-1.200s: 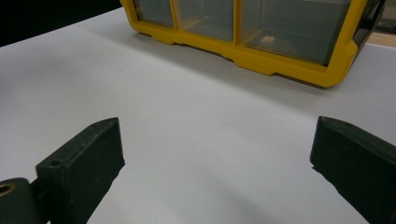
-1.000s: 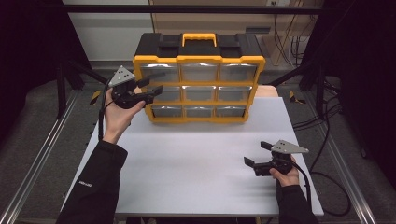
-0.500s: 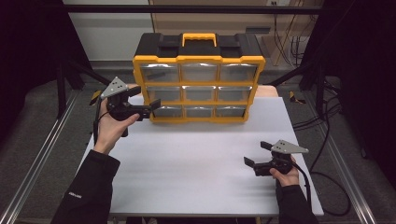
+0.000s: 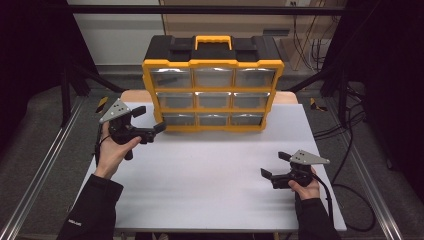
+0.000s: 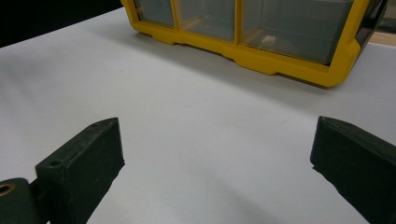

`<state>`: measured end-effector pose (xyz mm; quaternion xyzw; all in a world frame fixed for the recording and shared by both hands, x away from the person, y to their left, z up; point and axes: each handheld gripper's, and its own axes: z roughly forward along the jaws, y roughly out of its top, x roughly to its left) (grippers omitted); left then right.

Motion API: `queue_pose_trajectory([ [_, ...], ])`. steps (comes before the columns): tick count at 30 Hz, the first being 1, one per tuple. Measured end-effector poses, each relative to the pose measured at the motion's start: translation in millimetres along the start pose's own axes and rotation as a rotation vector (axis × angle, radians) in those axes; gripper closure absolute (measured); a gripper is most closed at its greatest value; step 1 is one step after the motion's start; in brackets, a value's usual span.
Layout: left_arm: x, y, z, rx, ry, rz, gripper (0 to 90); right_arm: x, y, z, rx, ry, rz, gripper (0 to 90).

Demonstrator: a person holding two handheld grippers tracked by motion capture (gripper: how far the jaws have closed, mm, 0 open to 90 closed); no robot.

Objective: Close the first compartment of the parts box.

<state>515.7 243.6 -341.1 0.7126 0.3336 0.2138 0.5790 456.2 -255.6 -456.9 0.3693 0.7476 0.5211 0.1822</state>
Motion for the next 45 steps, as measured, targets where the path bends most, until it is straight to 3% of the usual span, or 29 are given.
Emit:
queue_pose_trajectory([
  [5, -1.6, -15.2, -5.4, -0.006, -0.014, -0.009, 0.8, -0.1, -0.2, 0.3, 0.002, -0.003, -0.001, 2.7],
  [29, 7.4, -87.4, -24.5, 0.062, -0.029, -0.032, 0.9, 0.3, -1.1, 0.6, 0.013, -0.005, -0.001, 2.6],
  [45, 16.3, -107.8, -36.0, 0.076, 0.009, -0.046, 0.9, 1.2, -2.4, 0.8, 0.021, -0.003, 0.003, 2.5],
])
